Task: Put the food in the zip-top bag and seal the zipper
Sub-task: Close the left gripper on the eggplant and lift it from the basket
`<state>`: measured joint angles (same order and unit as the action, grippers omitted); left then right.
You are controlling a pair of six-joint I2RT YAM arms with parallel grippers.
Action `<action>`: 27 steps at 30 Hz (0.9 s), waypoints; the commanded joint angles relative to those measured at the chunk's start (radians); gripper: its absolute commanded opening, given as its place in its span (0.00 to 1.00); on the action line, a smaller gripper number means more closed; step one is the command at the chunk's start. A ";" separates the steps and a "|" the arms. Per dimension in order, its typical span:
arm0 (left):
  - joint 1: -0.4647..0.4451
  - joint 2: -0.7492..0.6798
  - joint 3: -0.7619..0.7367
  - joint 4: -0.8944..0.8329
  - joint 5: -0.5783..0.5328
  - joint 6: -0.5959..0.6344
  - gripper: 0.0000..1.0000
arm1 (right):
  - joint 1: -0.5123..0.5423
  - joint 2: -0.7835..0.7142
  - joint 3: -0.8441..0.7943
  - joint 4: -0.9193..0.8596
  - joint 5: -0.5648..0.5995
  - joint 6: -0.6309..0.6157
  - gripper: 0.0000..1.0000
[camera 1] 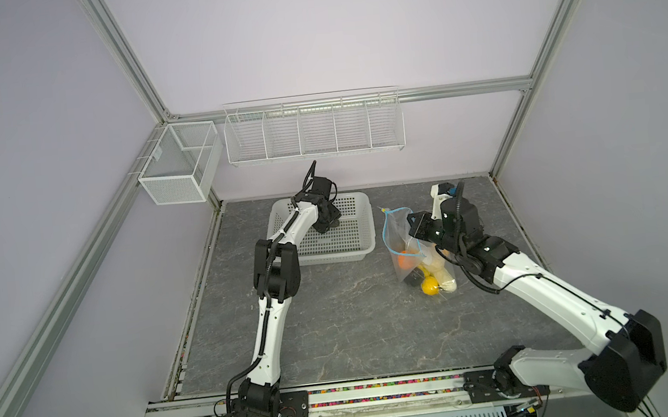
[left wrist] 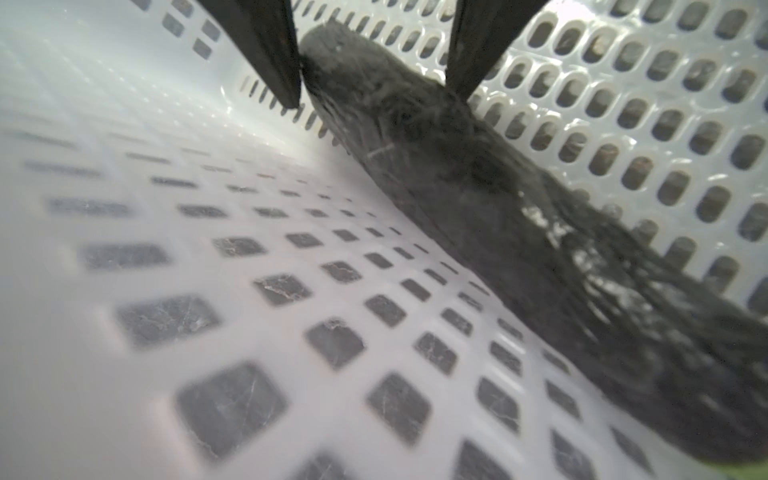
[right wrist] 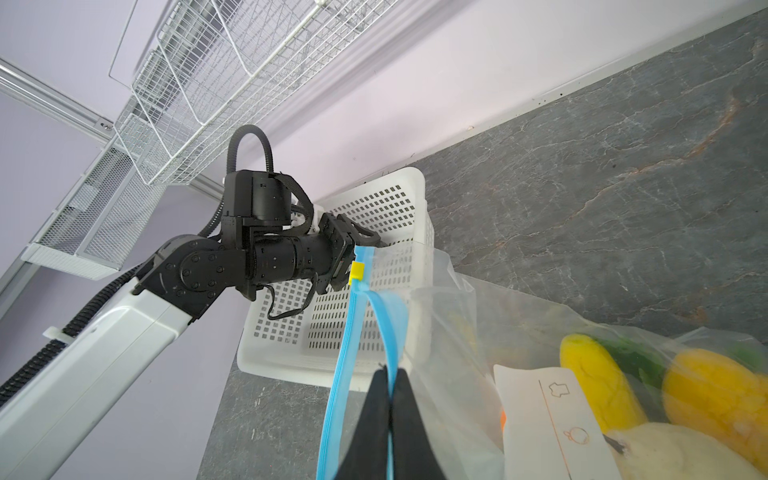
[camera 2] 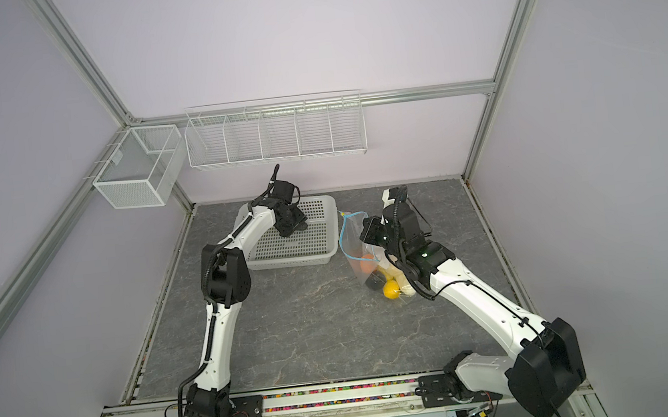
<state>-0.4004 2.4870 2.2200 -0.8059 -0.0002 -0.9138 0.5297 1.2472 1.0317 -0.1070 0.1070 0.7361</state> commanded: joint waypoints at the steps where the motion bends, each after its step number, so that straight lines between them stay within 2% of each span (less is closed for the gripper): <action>1: 0.002 -0.027 -0.057 -0.034 -0.018 0.017 0.55 | -0.008 -0.026 -0.009 0.006 -0.006 0.001 0.06; 7: 0.003 -0.094 -0.161 -0.012 -0.023 0.032 0.51 | -0.008 -0.022 -0.007 0.012 -0.013 0.006 0.06; 15: 0.002 -0.142 -0.191 -0.030 -0.046 0.060 0.43 | -0.007 -0.026 -0.009 0.012 -0.013 0.009 0.06; 27: -0.023 -0.268 -0.350 0.032 0.000 0.088 0.32 | -0.008 -0.020 -0.005 0.015 -0.020 0.012 0.06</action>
<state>-0.4049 2.2772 1.8927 -0.7841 -0.0071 -0.8478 0.5297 1.2469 1.0317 -0.1070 0.1028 0.7364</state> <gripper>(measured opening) 0.332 0.063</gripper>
